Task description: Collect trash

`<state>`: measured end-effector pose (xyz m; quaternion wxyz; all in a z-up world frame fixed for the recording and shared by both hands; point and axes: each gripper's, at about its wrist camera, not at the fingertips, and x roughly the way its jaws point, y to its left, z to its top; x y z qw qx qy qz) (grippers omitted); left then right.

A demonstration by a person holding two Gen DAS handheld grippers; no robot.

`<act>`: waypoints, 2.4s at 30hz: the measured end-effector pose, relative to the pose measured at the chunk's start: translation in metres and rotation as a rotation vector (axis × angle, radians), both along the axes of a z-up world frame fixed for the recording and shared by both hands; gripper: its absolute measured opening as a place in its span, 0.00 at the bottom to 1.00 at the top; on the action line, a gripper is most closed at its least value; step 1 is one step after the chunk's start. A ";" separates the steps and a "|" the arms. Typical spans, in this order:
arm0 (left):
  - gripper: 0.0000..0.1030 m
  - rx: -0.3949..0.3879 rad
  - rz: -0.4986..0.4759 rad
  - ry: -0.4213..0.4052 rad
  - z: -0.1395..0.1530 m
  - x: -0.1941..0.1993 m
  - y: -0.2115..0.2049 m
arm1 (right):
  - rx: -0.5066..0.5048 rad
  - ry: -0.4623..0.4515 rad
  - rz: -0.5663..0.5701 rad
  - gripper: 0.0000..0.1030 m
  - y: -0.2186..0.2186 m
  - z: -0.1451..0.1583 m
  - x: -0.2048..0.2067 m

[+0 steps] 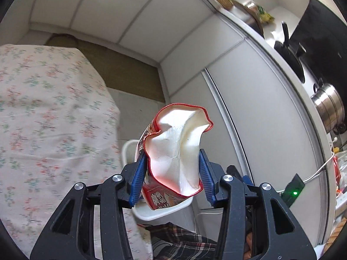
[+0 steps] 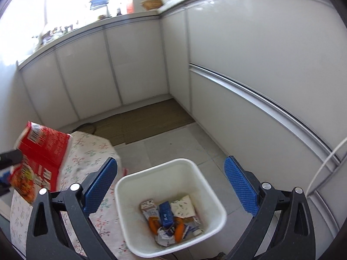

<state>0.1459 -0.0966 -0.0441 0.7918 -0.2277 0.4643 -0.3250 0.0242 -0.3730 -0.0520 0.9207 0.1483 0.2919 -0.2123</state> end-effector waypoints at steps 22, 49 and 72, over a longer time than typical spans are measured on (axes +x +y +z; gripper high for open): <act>0.93 0.516 0.155 -0.492 0.002 -0.047 -0.103 | -0.094 -0.050 -0.188 0.93 -0.042 0.021 -0.041; 0.93 0.504 0.299 -0.474 0.026 -0.108 -0.039 | -0.113 -0.166 0.002 0.93 0.040 0.036 -0.069; 0.93 0.520 0.357 -0.429 0.030 -0.113 -0.011 | -0.165 -0.166 0.081 0.93 0.059 0.038 -0.061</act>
